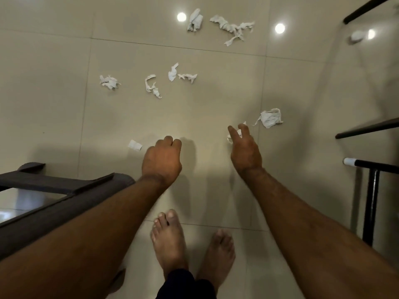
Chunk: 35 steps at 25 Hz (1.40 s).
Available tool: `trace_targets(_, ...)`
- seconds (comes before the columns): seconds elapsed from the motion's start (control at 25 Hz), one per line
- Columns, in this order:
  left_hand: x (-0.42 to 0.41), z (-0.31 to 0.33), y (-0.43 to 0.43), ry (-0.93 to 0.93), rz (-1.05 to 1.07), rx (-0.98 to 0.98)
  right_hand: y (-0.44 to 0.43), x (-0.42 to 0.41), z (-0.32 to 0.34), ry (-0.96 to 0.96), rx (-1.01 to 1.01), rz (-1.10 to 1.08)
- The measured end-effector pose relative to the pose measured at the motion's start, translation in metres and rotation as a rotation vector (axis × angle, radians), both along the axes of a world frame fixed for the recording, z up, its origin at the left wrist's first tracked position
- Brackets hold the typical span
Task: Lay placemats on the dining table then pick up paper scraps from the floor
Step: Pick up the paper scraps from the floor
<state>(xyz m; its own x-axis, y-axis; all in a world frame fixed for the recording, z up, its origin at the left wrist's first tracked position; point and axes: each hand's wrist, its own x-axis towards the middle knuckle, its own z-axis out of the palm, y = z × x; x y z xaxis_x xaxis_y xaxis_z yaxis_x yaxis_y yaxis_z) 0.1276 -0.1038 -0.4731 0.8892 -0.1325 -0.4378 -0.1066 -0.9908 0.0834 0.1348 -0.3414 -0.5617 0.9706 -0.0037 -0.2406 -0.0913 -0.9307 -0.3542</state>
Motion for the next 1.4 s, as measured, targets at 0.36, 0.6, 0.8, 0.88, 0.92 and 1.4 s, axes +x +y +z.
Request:
trace_targets(0.36, 0.019, -0.018, -0.019, -0.001, -0.138, 0.017, -0.035, 0.008, 0.000, 0.009, -0.071, 0.030)
trace_targets(0.6, 0.023, -0.023, -0.032, 0.002, -0.115, -0.021, -0.095, 0.063, 0.006, -0.096, -0.253, -0.051)
trace_targets(0.8, 0.026, -0.031, -0.030, 0.017, -0.113, -0.038, -0.096, 0.072, -0.004, -0.033, -0.094, -0.046)
trace_targets(0.88, 0.026, -0.039, -0.027, 0.038, -0.027, -0.105, -0.091, 0.069, -0.004, -0.060, -0.049, -0.090)
trace_targets(0.92, 0.027, -0.041, -0.027, 0.061, 0.061, -0.171, -0.089, 0.066, -0.004, -0.066, -0.049, -0.097)
trace_targets(1.4, 0.031, 0.030, -0.081, 0.397, 1.384, -0.998, 0.016, 0.030, 0.099, 0.015, 0.381, -0.108)
